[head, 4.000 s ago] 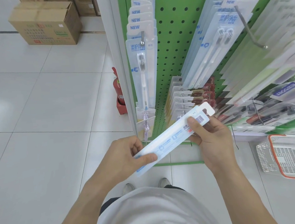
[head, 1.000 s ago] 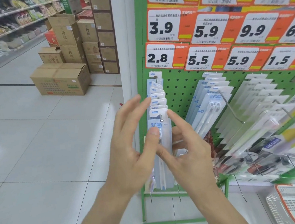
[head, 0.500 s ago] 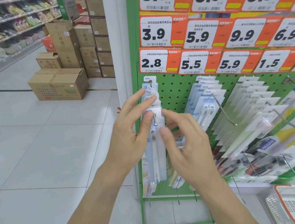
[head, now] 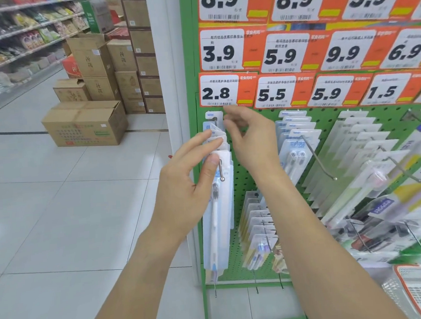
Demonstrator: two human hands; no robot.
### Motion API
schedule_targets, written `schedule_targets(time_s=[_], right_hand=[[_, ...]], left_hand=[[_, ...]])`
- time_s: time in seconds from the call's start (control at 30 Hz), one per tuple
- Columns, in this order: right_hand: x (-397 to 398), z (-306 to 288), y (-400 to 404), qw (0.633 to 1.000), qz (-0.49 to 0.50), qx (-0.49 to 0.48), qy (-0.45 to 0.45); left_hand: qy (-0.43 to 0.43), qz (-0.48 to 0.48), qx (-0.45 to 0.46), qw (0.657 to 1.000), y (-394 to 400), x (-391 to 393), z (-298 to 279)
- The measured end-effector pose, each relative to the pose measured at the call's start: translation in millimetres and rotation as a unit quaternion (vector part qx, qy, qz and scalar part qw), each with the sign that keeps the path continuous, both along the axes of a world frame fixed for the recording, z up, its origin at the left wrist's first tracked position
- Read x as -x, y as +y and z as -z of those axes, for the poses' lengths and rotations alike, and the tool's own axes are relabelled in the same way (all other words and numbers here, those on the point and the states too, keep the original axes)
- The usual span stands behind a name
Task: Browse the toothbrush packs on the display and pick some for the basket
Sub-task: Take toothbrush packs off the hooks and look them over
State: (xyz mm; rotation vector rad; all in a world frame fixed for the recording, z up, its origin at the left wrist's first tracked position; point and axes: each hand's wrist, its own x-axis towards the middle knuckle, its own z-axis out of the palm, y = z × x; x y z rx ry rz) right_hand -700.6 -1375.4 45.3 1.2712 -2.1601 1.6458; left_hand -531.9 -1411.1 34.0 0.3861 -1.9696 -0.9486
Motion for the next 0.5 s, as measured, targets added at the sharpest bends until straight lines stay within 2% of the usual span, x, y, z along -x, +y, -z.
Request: schedule_targets(time_s=[0.2,0.5], right_hand=[[8,-2,-6,0.996,0.003,-0.039,0.077],[6,-3,-13,0.998,0.016,-0.025,0.053]], left_hand=[[0.000,0.006,0.001,1.000,-3,2,1],[-0.007,0.001,0.011,1.000,-5,4,1]])
